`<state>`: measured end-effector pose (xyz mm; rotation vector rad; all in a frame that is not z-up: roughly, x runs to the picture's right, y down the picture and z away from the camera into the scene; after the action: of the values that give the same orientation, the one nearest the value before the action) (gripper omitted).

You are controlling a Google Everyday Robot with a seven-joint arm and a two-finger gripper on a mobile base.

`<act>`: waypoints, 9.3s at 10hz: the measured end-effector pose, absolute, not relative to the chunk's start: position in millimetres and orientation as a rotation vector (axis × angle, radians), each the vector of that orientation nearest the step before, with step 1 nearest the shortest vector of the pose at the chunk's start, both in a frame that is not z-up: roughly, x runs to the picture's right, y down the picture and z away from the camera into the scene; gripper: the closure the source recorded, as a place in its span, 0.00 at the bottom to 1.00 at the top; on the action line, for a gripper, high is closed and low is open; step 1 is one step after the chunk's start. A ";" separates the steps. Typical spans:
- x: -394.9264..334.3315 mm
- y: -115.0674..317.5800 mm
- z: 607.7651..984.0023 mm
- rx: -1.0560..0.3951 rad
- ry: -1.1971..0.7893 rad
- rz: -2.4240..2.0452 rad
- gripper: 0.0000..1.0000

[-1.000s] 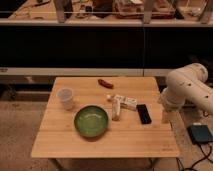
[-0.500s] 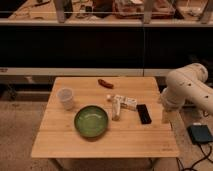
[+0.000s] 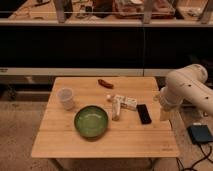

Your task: Wipe the white sponge on the table

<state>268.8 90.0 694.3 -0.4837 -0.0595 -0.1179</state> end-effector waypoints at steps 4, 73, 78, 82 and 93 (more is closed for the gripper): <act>266.6 86.6 696.6 -0.462 -0.076 -0.157 0.35; 78.0 230.2 780.1 -0.225 -0.669 -1.532 0.88; 45.8 218.0 792.0 -0.200 -0.739 -1.433 0.88; 58.2 203.3 819.5 -0.240 -0.745 -1.371 0.88; 182.4 244.8 814.1 -0.383 -0.606 -1.281 0.88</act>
<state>182.4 244.8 814.1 -0.3829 -0.6065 -1.2815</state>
